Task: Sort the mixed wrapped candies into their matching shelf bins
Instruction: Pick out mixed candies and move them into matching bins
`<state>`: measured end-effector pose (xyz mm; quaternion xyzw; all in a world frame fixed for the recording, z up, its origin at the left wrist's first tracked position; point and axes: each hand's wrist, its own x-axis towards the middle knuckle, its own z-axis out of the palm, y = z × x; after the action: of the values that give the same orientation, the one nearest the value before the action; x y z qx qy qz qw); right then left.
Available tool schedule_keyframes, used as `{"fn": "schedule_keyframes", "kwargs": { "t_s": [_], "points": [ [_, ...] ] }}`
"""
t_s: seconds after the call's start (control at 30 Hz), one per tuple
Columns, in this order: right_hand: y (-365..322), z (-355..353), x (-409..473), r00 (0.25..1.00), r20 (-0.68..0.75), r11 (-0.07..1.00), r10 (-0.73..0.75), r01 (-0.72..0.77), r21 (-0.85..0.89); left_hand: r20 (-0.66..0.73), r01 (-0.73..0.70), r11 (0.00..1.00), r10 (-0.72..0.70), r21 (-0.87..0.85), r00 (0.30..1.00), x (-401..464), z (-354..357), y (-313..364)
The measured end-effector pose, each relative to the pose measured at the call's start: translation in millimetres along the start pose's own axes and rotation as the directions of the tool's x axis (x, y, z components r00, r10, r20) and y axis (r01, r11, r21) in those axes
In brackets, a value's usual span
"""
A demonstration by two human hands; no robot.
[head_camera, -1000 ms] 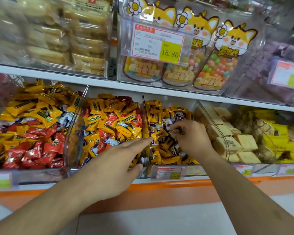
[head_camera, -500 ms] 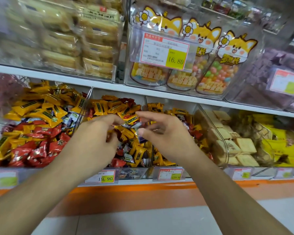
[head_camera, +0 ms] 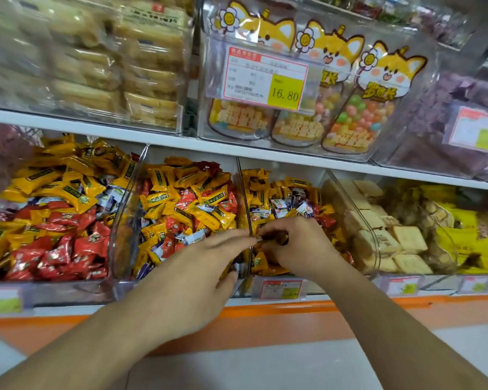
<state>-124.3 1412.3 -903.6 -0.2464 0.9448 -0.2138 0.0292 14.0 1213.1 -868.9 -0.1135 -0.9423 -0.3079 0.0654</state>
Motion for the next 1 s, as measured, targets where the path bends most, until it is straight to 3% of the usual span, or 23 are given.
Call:
{"fn": "schedule_keyframes", "kwargs": {
  "t_s": [0.23, 0.43, 0.6, 0.73, 0.8, 0.9, 1.0],
  "points": [
    [6, 9, 7, 0.996, -0.085, 0.999, -0.024, 0.027, 0.025, 0.003, -0.029, 0.999, 0.029, 0.021, 1.000, 2, 18, -21],
    [11, -23, -10, 0.983, -0.176, 0.985, 0.060, -0.030, 0.168, -0.113, 0.029, 0.999, -0.033, -0.034, 0.993, 6, 18, -20],
    [-32, -41, -28, 0.989, -0.149, 0.923, -0.014, 0.070, 0.377, -0.187, 0.092, 0.966, -0.139, -0.241, 0.972, 8, 8, -17],
    [-63, -30, -35, 0.990, -0.066, 0.899, -0.121, 0.138, 0.415, -0.192, 0.139, 0.922, -0.219, -0.362, 0.957, 7, -3, -15],
    [-60, -27, -33, 0.995, -0.060, 0.907, -0.081, 0.099, 0.409, -0.240, 0.182, 0.935, -0.260, -0.304, 0.935, 5, -7, -20],
    [-41, -26, -30, 0.996, -0.087, 0.946, -0.010, 0.037, 0.321, -0.250, 0.281, 0.958, -0.285, -0.053, 0.925, 3, -11, -30],
    [-16, -30, -29, 0.991, -0.126, 0.977, 0.033, -0.006, 0.212, -0.198, 0.253, 0.967, -0.244, 0.023, 0.949, 4, -10, -31]
  ]
}}
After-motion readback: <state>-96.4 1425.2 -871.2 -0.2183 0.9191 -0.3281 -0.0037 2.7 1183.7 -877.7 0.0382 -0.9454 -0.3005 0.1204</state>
